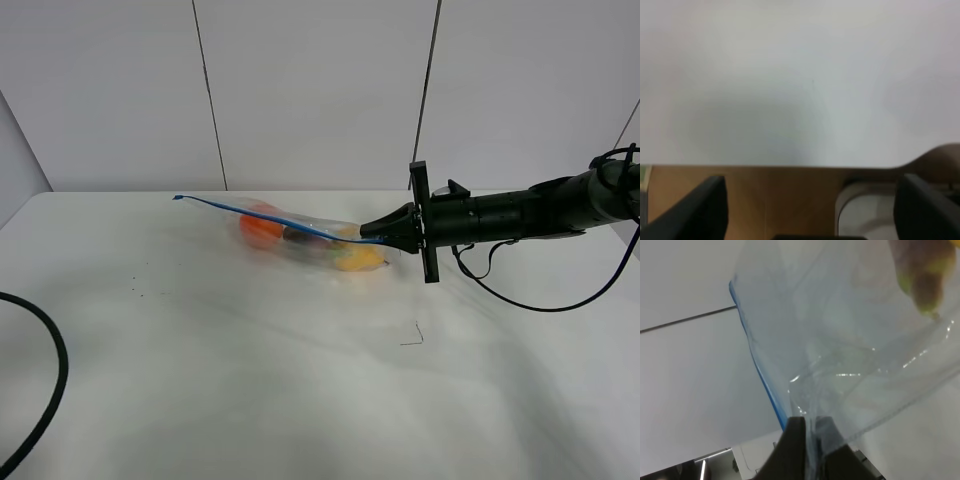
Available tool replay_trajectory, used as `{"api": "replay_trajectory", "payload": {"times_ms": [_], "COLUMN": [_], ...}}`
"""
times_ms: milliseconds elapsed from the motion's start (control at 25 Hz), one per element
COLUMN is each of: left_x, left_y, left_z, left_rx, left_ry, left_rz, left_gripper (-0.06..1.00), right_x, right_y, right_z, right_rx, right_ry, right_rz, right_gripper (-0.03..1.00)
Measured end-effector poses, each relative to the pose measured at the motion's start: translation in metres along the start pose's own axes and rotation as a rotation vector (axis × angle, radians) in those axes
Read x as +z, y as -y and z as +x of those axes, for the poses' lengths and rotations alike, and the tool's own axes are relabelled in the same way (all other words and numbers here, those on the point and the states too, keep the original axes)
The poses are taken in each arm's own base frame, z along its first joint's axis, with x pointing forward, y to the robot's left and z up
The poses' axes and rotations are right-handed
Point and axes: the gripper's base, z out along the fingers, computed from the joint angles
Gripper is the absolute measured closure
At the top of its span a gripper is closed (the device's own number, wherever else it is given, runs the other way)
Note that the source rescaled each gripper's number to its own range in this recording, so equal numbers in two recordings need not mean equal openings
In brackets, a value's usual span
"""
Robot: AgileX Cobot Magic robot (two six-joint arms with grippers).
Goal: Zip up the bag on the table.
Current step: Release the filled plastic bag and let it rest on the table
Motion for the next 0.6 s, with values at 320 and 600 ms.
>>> {"api": "replay_trajectory", "payload": {"times_ms": [320,600], "left_x": [-0.0098,-0.0103], "left_y": [-0.0012,-0.0014], "left_z": [0.0058,0.0062], "left_rx": [-0.006,-0.006], "left_ry": [0.072,0.076], "left_rz": [-0.001,-0.002], "left_gripper": [-0.04,-0.04], "right_x": [0.0000,0.0000], "right_y": [0.0001,0.0003], "right_z": [0.0001,0.0002], "right_rx": [-0.004,-0.005], "right_ry": [-0.001,-0.003], "right_rz": [0.001,0.003], "right_gripper": [0.97,0.97]}}
